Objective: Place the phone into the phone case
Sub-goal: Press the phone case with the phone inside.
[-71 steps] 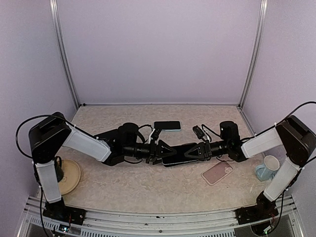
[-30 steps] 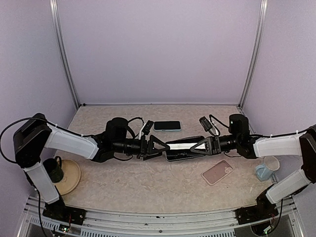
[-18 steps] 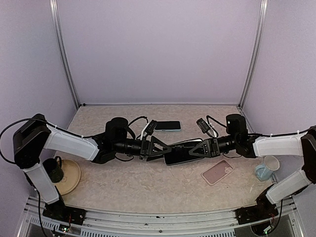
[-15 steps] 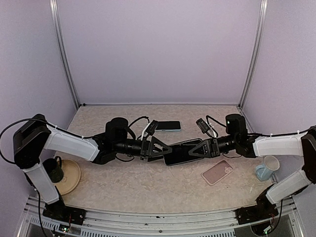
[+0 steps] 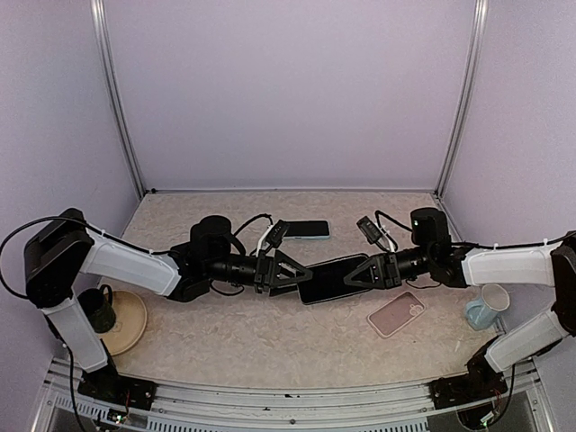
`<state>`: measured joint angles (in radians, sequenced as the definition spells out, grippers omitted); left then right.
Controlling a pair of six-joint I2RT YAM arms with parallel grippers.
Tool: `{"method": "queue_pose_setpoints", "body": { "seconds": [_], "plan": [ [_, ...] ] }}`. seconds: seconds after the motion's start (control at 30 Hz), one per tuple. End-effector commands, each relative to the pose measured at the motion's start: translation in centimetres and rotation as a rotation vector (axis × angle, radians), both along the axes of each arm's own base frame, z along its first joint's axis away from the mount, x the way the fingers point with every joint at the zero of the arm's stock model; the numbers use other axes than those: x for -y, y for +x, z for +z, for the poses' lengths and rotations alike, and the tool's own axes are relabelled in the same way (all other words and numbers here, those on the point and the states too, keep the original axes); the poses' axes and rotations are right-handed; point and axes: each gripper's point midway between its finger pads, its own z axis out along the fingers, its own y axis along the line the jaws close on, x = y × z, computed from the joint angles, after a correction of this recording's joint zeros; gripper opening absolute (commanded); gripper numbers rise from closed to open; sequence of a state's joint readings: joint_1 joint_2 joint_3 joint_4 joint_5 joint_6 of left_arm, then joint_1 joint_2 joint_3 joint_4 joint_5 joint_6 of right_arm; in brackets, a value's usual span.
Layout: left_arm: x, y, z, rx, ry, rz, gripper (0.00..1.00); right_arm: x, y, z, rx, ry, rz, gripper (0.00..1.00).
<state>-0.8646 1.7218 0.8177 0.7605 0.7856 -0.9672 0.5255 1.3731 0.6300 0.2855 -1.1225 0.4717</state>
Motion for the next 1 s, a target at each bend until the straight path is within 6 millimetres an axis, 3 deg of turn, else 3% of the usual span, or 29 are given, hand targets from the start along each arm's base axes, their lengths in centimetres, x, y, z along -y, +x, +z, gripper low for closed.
{"method": "queue_pose_setpoints", "body": {
  "seconds": [0.0,0.53,0.97],
  "plan": [
    [0.29,-0.23,1.81,0.028,-0.072,-0.026,0.76,-0.70,-0.49,2.50,0.088,0.052,0.044,0.04],
    [0.33,-0.16,1.60,0.015,-0.081,-0.023,0.48,-0.90,-0.98,2.18,0.088,0.049,0.055,0.06],
    [0.44,-0.12,1.30,0.008,-0.083,-0.023,0.36,-1.01,-0.97,1.91,0.083,0.043,0.052,0.06]
  ]
}}
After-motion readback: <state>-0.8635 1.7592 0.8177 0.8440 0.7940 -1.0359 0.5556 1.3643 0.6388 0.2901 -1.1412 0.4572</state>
